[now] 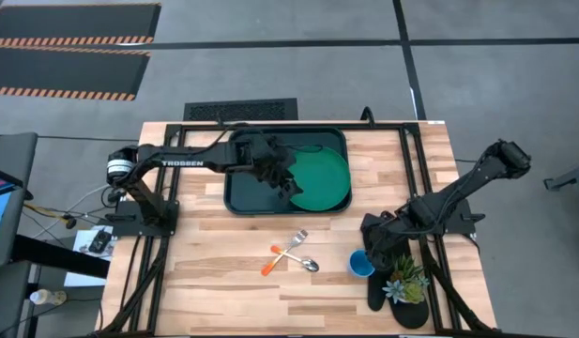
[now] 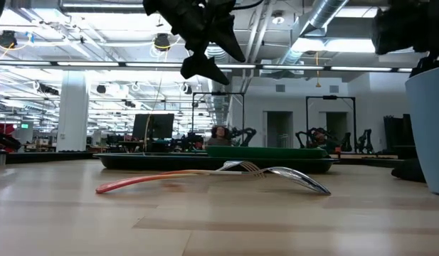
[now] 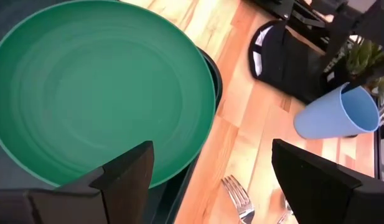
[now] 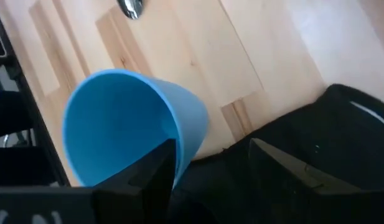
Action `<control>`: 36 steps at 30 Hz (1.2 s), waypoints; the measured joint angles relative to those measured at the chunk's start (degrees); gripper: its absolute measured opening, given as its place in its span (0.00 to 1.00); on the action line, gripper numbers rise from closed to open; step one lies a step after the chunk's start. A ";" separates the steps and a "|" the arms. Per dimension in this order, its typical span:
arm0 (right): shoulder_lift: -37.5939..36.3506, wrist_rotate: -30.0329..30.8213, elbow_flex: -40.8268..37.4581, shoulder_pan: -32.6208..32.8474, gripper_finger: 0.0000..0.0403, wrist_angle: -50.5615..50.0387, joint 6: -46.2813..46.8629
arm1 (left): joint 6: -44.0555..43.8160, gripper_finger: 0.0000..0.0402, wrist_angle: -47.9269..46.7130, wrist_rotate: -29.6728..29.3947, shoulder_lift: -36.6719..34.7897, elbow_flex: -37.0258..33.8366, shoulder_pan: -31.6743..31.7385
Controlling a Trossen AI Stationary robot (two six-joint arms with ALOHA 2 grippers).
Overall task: Pick and place plate/cup/fork/spoon on tray
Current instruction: Put the blue cup on top of the green plate on the black tray
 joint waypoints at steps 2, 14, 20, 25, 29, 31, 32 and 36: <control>1.67 -0.95 -0.01 -0.15 0.55 -0.06 -0.31 | -0.74 0.76 0.03 -0.04 0.00 0.00 0.00; 7.01 -0.12 1.64 -1.56 0.07 0.80 -4.16 | -0.90 0.76 -0.48 -0.86 0.07 0.00 0.11; 6.85 0.25 4.88 -10.73 0.05 -2.26 -13.39 | -0.92 0.76 -1.45 -0.84 0.07 0.00 0.66; 6.85 0.08 8.28 -20.13 0.02 -3.96 -22.49 | -0.83 0.76 -4.26 -0.81 0.09 0.00 0.84; 6.85 -1.23 12.47 -27.07 0.04 -10.95 -27.84 | -0.14 0.76 -7.16 -0.82 0.09 0.00 0.81; 6.83 -2.70 13.66 -29.48 0.03 -11.96 -29.30 | 0.00 0.76 -8.10 -0.82 0.11 0.00 0.81; 6.83 -3.57 13.96 -30.08 0.02 -11.92 -29.64 | 0.04 0.76 -8.49 -0.82 0.11 0.00 0.81; 8.51 -5.41 14.18 -30.28 0.01 -11.66 -29.68 | 0.12 0.76 -9.79 -1.80 0.11 0.00 0.81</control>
